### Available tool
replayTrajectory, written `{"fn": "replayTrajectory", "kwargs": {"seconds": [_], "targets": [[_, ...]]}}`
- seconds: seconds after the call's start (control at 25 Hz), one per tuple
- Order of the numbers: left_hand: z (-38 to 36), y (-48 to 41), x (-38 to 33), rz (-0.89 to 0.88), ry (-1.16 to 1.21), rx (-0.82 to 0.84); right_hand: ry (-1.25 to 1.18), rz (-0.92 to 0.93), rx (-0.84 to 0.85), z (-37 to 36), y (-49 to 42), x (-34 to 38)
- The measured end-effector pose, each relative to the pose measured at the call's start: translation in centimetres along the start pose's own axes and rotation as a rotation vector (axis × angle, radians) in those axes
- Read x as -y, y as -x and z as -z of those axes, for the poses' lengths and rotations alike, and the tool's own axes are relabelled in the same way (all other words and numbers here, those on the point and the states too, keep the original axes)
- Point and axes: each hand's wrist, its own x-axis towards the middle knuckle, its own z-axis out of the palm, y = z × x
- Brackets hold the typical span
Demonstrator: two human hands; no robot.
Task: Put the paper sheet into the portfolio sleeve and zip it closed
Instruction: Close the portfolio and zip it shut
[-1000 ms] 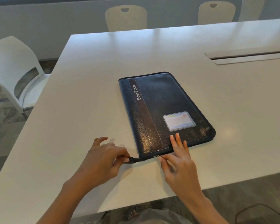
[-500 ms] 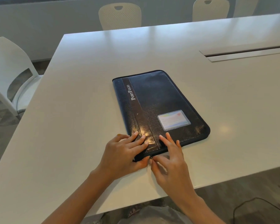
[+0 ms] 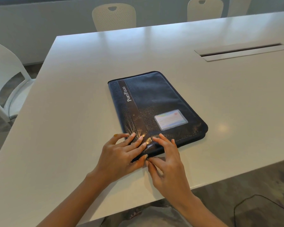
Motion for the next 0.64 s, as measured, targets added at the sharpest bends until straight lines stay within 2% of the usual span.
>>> {"fn": "replayTrajectory", "kwargs": {"seconds": [0.16,0.36,0.48,0.64], "targets": [[0.1,-0.3,-0.1,0.04,0.046,-0.04,0.045,0.041,-0.012,-1.2,0.7,2.0],[0.0,0.2,-0.2,0.054,0.056,-0.008,0.09,-0.094,-0.048,-0.5,1.1,0.7],[0.4,0.1,-0.5,0.078,0.085,0.057,0.114,-0.098,-0.039,0.2,0.9,-0.7],[1.8,1.8,-1.6,0.341,0.26,0.11,0.093,-0.103,-0.017,-0.1,1.0,-0.5]]}}
